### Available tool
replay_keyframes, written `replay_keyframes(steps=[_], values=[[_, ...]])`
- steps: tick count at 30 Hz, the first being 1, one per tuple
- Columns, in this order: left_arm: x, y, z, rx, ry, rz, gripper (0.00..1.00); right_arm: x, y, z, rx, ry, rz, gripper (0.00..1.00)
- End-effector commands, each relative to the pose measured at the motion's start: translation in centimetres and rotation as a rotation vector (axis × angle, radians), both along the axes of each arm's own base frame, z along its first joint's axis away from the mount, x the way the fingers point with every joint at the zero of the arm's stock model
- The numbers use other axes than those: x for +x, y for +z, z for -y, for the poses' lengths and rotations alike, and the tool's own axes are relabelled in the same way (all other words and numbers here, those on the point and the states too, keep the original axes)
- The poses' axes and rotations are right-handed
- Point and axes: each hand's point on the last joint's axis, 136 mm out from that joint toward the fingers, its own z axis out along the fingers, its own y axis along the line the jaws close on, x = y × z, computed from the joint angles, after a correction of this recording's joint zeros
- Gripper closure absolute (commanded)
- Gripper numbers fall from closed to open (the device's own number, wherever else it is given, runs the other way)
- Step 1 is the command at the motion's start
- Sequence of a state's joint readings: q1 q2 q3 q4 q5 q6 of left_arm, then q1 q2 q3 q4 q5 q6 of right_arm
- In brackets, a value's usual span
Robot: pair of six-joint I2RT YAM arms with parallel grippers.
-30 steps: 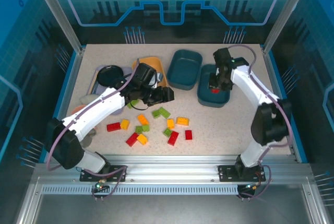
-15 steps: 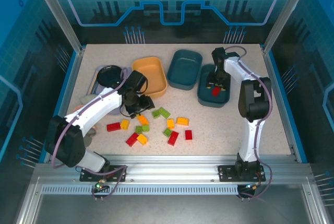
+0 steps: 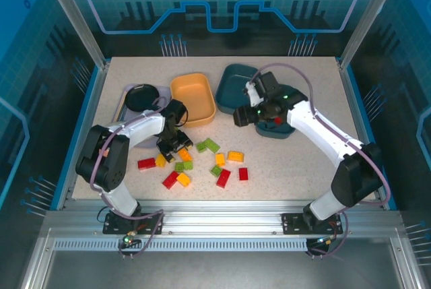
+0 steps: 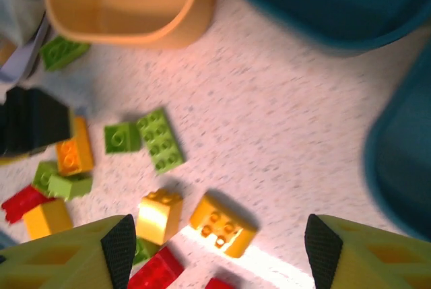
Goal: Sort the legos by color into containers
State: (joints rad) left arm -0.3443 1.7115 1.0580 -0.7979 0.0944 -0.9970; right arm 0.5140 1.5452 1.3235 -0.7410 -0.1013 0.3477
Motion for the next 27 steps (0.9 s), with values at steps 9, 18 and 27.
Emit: replay_keyframes(steps=[9, 18, 27], values=[[0.2, -1.4, 0.6, -0.041, 0.011, -0.018, 0.38, -2.4, -1.4, -1.8, 0.048, 0.057, -0.057, 0.32], [0.5, -1.1, 0.7, -0.028, 0.002, 0.018, 0.7, -1.9, -0.6, -2.0, 0.063, 0.037, -0.044, 0.36], [6.9, 9.5, 7.0, -0.062, -0.209, 0.322, 0.74, -0.5, 0.8, 1.3, 0.116, -0.164, 0.043, 0.38]])
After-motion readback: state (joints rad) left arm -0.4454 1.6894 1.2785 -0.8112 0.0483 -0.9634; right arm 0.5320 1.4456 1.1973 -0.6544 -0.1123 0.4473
